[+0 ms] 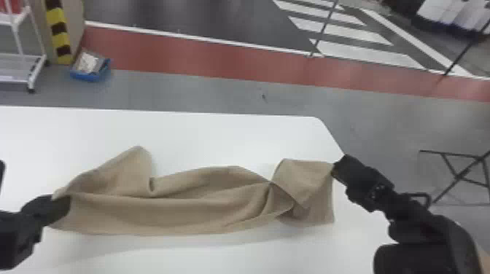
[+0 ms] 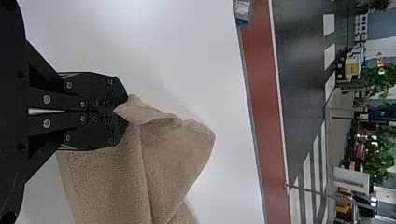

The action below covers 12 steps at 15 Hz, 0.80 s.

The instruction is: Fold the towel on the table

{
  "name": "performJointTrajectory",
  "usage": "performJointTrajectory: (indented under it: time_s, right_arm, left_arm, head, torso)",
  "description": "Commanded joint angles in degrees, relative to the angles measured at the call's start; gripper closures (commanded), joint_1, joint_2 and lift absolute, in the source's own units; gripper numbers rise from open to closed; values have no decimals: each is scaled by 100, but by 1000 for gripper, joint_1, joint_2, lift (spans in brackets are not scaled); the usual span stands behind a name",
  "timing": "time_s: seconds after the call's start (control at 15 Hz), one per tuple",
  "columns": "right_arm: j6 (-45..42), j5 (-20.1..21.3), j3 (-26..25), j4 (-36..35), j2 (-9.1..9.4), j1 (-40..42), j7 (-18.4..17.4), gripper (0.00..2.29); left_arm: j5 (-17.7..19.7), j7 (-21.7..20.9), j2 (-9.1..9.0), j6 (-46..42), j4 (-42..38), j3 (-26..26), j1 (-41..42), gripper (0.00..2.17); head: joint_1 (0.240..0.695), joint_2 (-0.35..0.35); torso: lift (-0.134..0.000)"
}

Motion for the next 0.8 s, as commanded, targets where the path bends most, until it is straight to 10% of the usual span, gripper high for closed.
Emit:
performJointTrajectory:
  time_s: [0.0, 0.47, 0.6, 0.73]
  right_arm:
    - [-971, 89, -49, -395, -175, 250, -361, 2253]
    - [-1727, 2884, 171, -34, -667, 830, -1337, 2148]
    - [-954, 3156, 153, 361, -808, 743, -1319, 1362]
    - [154, 2998, 136, 379, -834, 663, -1179, 39]
  left_arm:
    - [135, -20, -18, 56, -61, 287, -1, 1420]
    - [223, -29, -18, 56, 97, 445, -63, 1420]
    - [214, -29, -18, 56, 115, 454, -98, 1420]
    - [196, -47, -18, 73, 115, 445, -107, 1420]
  head:
    - [695, -336]
    - [695, -265]
    - [695, -300]
    - [695, -349]
  torso:
    - [-124]
    - [-124]
    - [-124]
    - [-124]
